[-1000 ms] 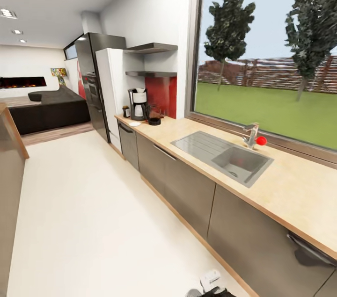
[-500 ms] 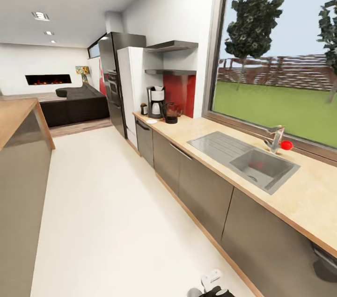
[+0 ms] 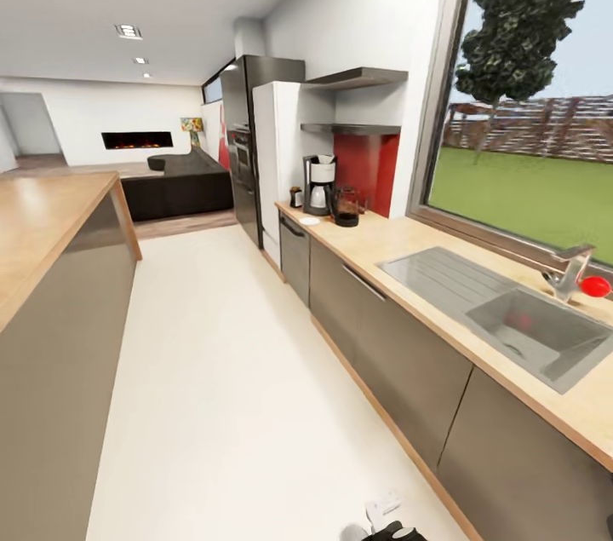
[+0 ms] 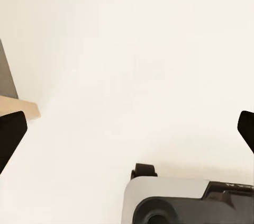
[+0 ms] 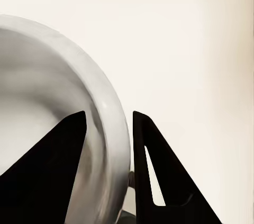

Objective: Set up a coffee station on the kitchen countertop: keep the coffee maker on the countertop, move the bottle of coffee from the kitchen shelf to the counter next to the coffee maker, place a paper coffee filter on top of the coffee maker, put the saucer next to the coffee maker with the coffee cup on the saucer, and place the electric kettle next to the coffee maker.

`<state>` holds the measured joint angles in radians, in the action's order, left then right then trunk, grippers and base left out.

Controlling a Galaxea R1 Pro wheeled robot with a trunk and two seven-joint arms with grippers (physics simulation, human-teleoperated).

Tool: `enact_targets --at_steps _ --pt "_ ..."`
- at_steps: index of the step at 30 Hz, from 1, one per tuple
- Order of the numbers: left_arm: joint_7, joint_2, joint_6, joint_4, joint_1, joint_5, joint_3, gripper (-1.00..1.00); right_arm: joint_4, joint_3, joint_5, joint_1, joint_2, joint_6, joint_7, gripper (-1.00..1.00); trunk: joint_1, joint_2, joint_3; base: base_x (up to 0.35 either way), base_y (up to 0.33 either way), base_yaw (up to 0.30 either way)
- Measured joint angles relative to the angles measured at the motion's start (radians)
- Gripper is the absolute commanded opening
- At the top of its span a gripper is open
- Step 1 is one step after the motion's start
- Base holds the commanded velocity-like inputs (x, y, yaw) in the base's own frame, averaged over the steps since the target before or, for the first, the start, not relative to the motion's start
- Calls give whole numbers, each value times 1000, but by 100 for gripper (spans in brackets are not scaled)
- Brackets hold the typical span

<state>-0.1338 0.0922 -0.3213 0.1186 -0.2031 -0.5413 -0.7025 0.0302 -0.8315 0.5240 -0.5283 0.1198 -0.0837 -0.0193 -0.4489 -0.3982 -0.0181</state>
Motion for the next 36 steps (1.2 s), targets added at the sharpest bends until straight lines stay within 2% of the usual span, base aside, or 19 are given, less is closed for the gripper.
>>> enact_targets --at_steps 15,32,36 --pt "0 1 0 1 0 0 -1 100 0 -1 -3 0 1 0 0 -100 0 0 -5 337 0 263" --pt "0 1 0 0 0 1 -1 100 -1 -1 -3 0 0 -2 -6 -100 0 0 -4 337 -19 14" --pt "0 1 0 0 0 1 -1 100 -1 -2 -3 0 1 0 -7 -100 0 0 -4 338 5 168"
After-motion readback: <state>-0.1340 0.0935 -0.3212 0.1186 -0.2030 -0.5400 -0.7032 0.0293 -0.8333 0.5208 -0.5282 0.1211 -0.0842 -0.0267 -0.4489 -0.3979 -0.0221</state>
